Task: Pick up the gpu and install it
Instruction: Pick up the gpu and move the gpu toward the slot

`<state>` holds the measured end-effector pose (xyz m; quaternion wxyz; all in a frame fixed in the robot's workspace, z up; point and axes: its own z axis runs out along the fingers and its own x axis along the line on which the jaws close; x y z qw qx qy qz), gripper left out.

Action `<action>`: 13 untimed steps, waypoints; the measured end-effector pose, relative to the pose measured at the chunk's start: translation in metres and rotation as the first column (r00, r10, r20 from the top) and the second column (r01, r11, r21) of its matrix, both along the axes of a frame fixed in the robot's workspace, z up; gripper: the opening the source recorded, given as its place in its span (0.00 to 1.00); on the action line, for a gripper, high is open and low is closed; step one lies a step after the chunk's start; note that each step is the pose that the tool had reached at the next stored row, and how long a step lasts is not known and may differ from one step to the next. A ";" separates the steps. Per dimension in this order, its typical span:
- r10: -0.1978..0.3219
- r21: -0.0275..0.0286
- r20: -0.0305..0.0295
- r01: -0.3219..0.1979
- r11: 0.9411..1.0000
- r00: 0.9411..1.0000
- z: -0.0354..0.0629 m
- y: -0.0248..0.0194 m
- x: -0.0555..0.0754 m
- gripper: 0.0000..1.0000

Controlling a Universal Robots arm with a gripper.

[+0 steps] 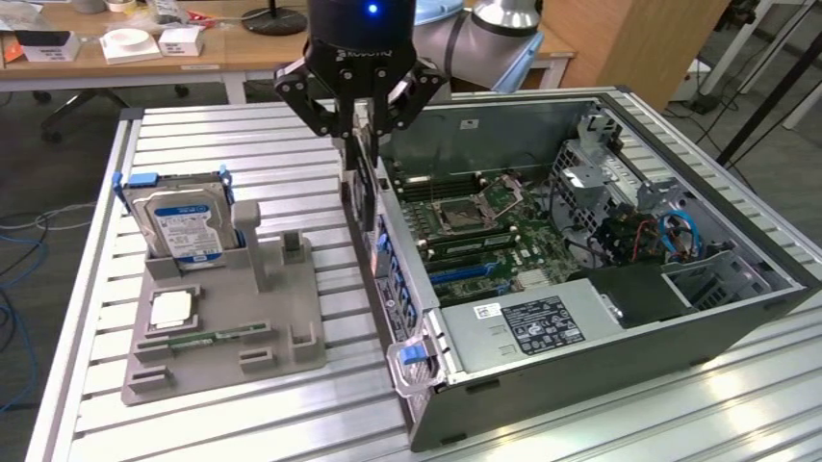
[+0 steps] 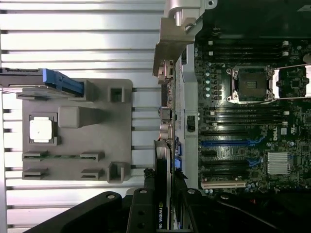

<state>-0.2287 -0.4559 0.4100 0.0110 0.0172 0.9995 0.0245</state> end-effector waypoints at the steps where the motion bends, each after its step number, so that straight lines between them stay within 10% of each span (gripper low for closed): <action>1: 0.000 0.000 0.000 0.000 1.000 1.000 0.0000 0.0001 0.001 0.26; 13: 0.000 0.000 0.000 0.000 1.000 1.000 0.0000 0.0003 0.012 0.26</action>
